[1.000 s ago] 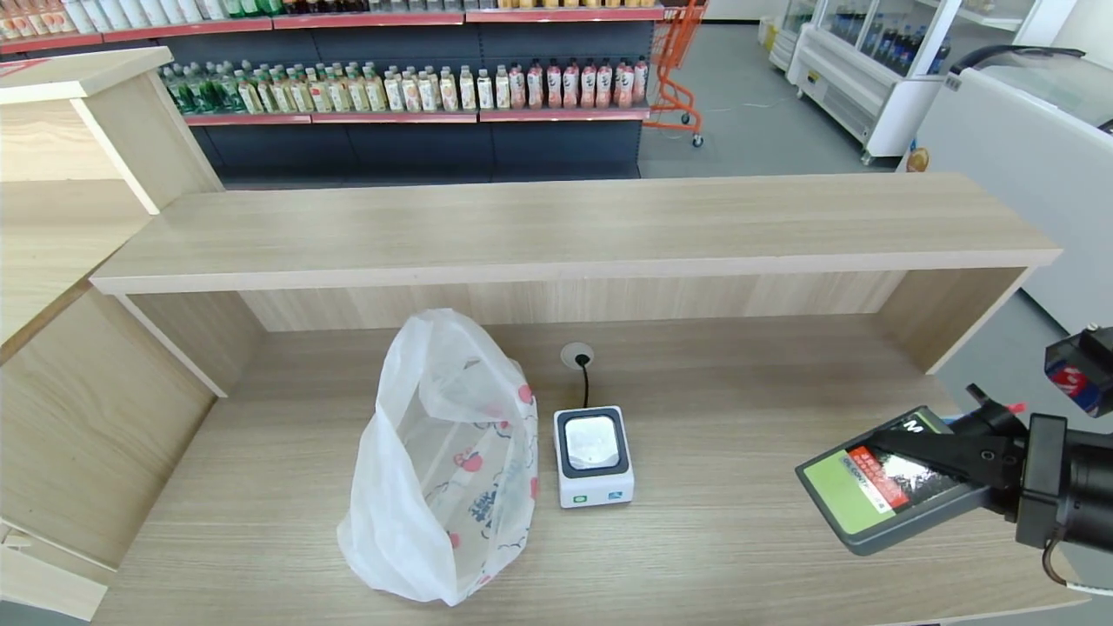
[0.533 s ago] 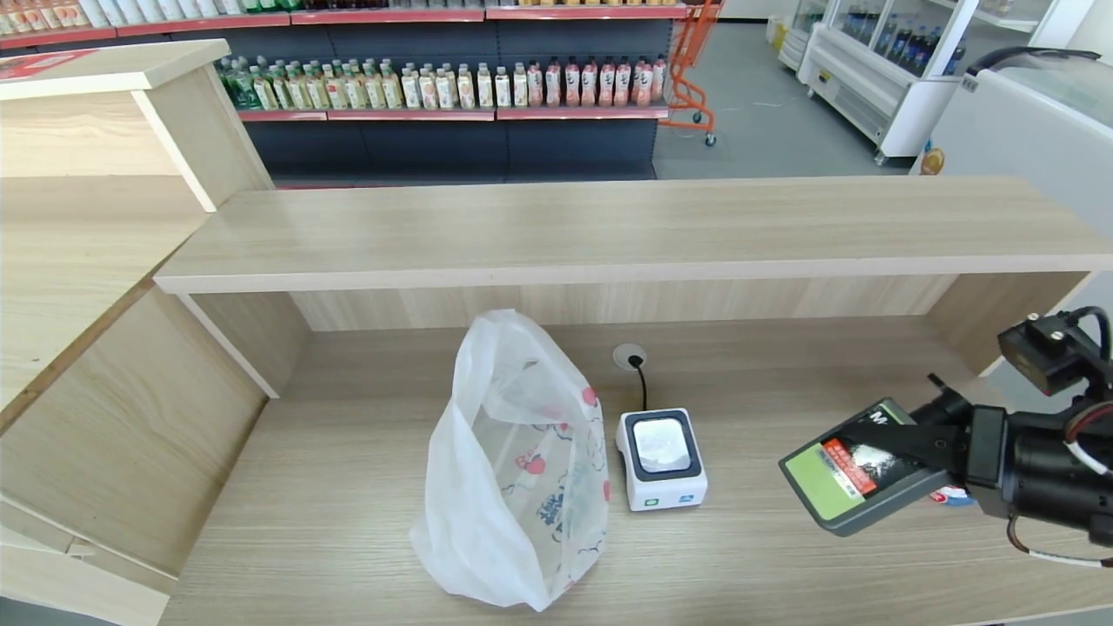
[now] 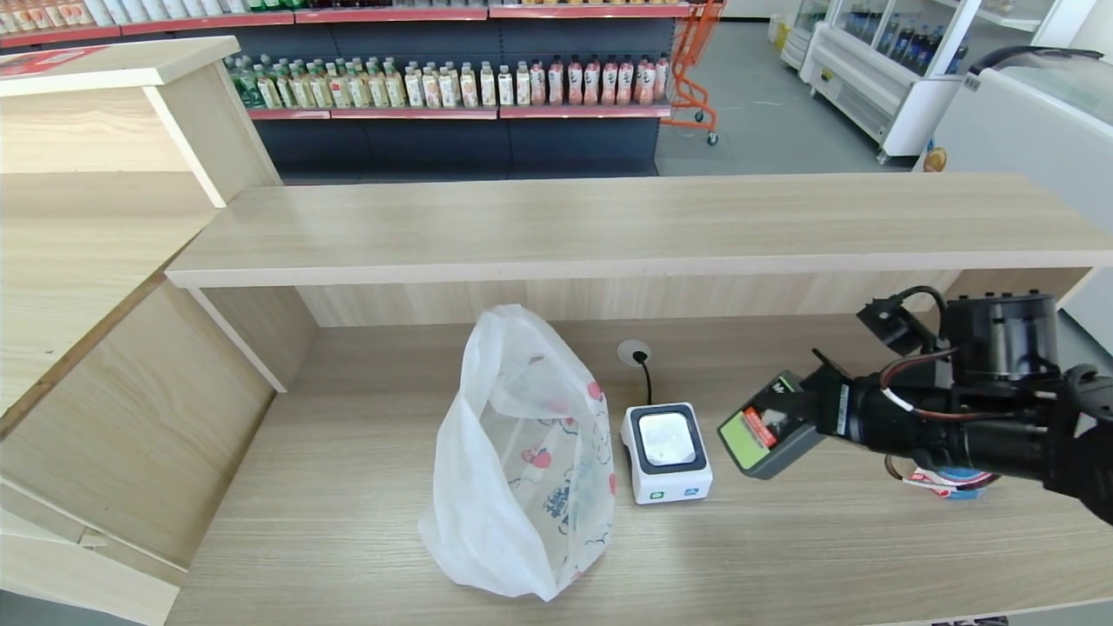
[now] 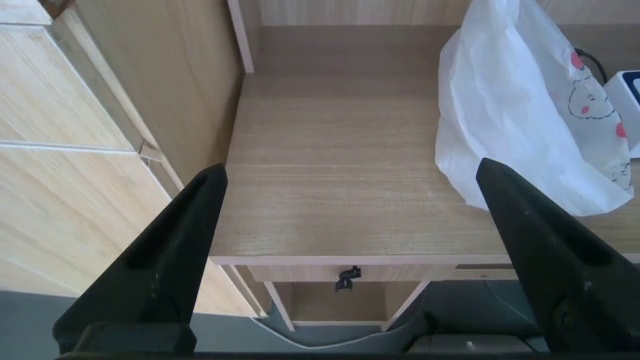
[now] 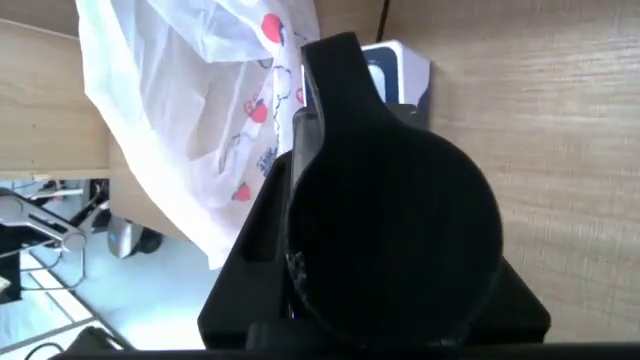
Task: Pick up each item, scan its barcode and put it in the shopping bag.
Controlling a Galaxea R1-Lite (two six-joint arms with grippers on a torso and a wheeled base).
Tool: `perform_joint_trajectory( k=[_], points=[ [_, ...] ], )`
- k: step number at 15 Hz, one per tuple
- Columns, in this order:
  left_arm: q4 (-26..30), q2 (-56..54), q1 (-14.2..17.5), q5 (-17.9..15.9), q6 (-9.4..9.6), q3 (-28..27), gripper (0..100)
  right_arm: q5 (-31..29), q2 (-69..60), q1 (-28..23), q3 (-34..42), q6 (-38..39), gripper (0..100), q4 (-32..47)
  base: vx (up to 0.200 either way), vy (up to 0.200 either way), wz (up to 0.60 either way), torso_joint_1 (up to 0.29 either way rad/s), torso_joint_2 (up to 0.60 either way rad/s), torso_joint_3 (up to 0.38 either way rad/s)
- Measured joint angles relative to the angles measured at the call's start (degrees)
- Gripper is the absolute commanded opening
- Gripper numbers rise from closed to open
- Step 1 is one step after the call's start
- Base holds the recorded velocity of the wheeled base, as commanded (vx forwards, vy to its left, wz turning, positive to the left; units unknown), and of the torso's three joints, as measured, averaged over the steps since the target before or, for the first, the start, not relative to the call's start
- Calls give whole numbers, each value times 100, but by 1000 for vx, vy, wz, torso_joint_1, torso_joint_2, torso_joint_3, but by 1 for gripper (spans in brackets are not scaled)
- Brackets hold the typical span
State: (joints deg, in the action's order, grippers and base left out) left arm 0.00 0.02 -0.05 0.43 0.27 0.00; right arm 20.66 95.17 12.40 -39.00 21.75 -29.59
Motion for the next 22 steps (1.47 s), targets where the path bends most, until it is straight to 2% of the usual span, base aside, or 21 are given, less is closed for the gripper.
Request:
perform_joint_trajectory(
  k=[2,9,22],
  points=[
    [0,0,0,0,0,0,100,-93,452,204,-113,-16,0,-440,0,0,0,0,0,0],
    [0,0,-2,0,-2,0,100,-293,1376,723,-336,-330,0,-1111,0,0,0,0,0,0],
    [0,0,-2,0,0,0,100,-362,2009,830,-948,-336,0,-1161,0,0,0,0,0,0]
  ],
)
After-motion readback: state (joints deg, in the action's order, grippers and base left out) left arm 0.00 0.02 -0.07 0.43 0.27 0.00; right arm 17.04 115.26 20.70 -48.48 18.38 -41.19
